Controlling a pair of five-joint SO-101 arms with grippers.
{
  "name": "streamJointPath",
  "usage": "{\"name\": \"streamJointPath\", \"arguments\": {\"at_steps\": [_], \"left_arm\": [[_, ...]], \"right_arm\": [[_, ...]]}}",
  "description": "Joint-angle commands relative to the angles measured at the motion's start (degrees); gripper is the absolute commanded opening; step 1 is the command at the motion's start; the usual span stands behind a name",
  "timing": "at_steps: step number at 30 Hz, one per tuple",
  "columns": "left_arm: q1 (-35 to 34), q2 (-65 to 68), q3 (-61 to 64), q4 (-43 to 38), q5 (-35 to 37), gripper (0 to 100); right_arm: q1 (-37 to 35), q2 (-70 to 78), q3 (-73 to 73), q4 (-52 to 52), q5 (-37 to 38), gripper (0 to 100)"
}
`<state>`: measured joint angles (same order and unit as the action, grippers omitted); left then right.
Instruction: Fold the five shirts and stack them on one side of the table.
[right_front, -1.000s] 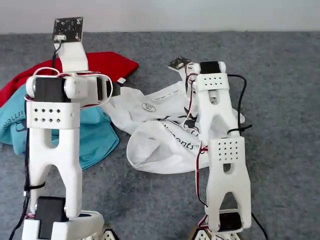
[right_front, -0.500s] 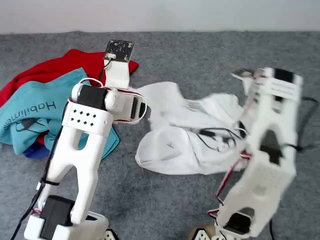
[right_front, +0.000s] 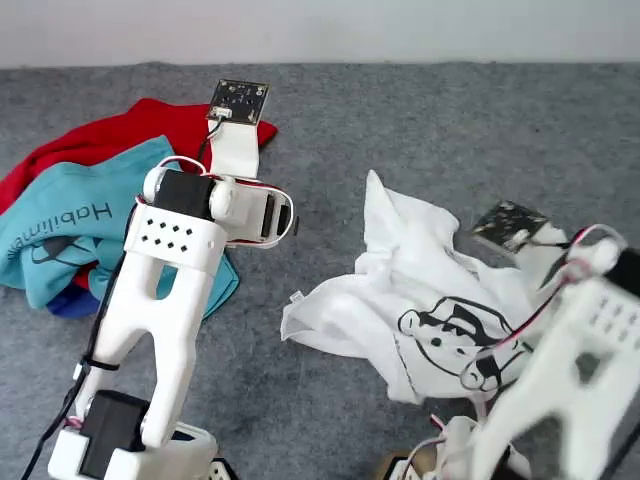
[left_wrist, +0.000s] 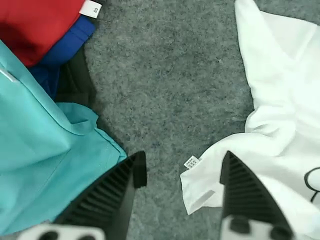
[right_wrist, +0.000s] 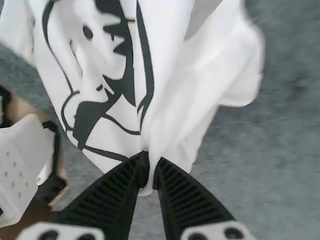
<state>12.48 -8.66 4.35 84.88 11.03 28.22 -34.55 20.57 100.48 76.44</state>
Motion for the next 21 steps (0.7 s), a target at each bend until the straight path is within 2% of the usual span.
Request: {"name": "streamJointPath", "arguments": {"at_steps": [1,5,8,11,17,19,21], "left_arm": [[1.23,-1.32,0.75,-2.73,0.35,23],[6.77,2.64,6.11,-7.12,2.55,23],[9.23,6.77,7.87,-9.14,2.64,23],[10.02,11.69,7.96,-11.60,3.52,24],[17.76,21.45,7.96,-15.12,5.89,23],[19.43,24.26,7.69,-15.03,5.80,21],[20.04,25.32,7.69,-15.30,4.40,15]], "right_arm": [[-3.38,-7.25,0.88,2.24,-0.62,0.9],[-8.57,-5.14,2.29,2.24,-6.51,0.9],[-9.19,-2.77,2.29,2.33,-9.32,4.0],[-7.52,-1.98,1.85,2.24,-10.46,17.1],[-5.58,-1.36,-4.04,2.15,-10.46,44.8],[-5.49,-1.36,-6.15,0.13,-10.90,49.0],[-6.11,-0.92,-7.65,-3.91,-15.56,49.0]]}}
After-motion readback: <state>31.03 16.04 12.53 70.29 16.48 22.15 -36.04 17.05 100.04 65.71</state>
